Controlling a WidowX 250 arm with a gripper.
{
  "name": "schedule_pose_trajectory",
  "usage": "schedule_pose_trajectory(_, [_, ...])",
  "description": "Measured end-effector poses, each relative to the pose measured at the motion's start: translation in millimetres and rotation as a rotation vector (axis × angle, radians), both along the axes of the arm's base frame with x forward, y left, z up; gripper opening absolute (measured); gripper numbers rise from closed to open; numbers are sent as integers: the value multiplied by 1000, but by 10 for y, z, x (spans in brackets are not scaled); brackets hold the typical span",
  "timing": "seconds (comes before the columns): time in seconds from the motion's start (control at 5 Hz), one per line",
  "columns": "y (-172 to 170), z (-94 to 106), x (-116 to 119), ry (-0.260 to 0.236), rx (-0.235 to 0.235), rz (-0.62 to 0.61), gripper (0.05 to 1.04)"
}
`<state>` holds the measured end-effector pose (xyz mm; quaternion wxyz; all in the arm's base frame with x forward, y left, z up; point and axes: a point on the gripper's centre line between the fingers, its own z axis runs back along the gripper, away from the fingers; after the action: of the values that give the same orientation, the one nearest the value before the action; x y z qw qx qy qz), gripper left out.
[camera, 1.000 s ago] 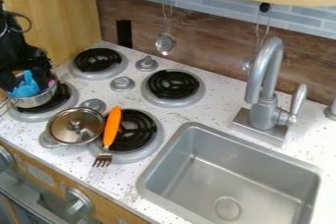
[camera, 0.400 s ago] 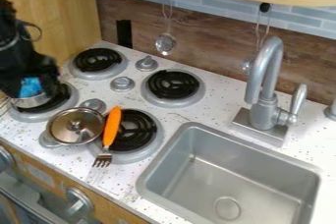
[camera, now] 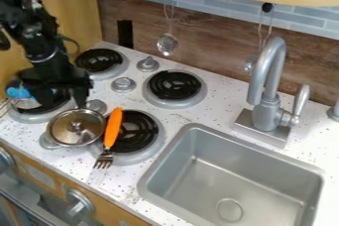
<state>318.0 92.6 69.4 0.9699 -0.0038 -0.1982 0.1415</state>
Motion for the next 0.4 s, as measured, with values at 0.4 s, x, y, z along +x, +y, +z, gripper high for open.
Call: schedule_pose_trajectory(0.4, [-75,-103,178,3,-23,-29,1002])
